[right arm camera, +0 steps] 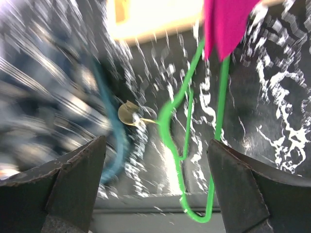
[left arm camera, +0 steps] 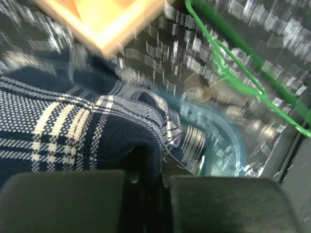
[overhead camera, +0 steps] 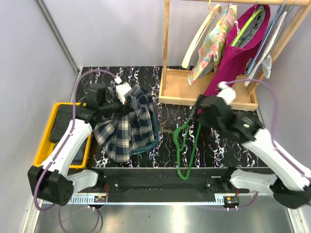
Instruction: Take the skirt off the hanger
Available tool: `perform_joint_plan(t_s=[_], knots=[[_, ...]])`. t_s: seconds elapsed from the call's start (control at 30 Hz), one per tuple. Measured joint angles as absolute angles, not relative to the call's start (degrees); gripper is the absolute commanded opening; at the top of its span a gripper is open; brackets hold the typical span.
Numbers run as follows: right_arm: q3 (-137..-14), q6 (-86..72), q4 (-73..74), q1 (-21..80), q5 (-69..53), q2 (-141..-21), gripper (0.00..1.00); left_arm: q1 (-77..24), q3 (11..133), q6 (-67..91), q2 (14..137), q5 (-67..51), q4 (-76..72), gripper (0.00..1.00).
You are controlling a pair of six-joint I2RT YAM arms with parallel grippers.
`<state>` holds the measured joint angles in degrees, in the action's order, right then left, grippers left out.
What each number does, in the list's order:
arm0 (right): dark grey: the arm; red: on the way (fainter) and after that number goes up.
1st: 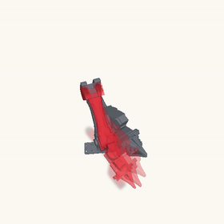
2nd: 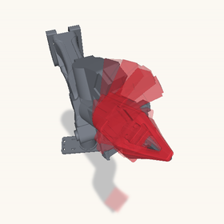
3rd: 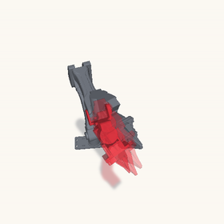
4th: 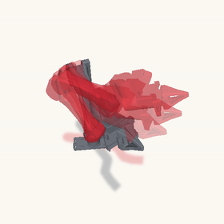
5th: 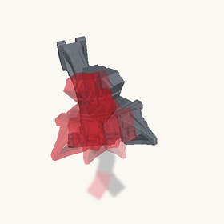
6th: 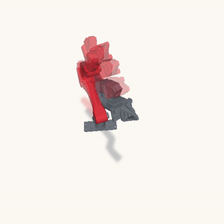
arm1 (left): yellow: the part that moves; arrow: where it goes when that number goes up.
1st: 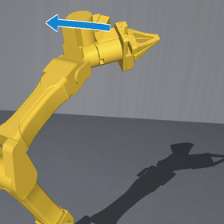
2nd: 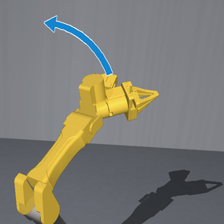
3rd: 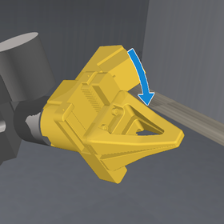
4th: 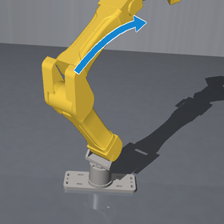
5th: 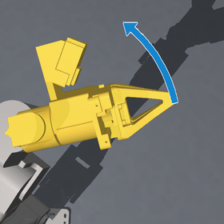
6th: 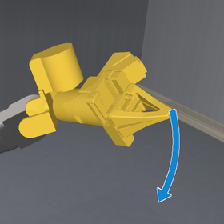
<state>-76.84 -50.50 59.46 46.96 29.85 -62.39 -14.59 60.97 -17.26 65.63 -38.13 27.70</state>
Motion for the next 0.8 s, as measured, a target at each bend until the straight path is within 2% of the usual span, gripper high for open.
perform_joint_plan(t_s=[0.07,0.17,0.2,0.3,0.4,0.5,0.6,0.63,0.7,0.8], knots=[[-79.8,-52.7,61.8,47.0,33.0,-58.1,0.92,-16.5,57.7,-19.7,66.6,-35.4,27.8,0.49],[-81.3,-56.5,66.2,46.9,36.5,-51.4,0.92,-19.5,53.8,-22.6,68.8,-31.4,28.4,0.66],[-81.3,-57.1,67.1,46.9,37.1,-49.2,0.92,-20.6,53.4,-23.3,69.8,-30.2,29.0,0.78],[-81.4,-56.8,66.6,46.8,38.5,-44.8,0.95,-23.3,53.4,-25.1,72.3,-27.0,30.0,0.8],[-83.4,-53.3,63.3,46.8,39.6,-45.7,0.96,-25.1,56.8,-26.3,76.7,-23.5,32.0,0.77],[-88.7,-48.5,58.3,46.8,40.9,-50.9,0.95,-25.3,67.0,-27.6,84.8,-18.5,35.4,0.74],[-93.4,-42.8,50.5,46.8,42.7,-56.6,0.96,-24.4,80.7,-28.7,92.6,-14.4,36.6,0.81],[-94.2,-41.2,48.6,46.8,43.1,-57.8,0.96,-24.0,85.3,-28.9,94.8,-13.5,36.7,0.9],[-95.4,-36.2,43.1,46.8,45.4,-60.8,0.98,-23.4,91.7,-29.2,97.0,-12.3,36.1,0.98],[-96.6,-29.5,36.6,46.8,48.7,-64.4,0.99,-23.4,91.8,-29.1,96.2,-11.3,35.5,0.99]])
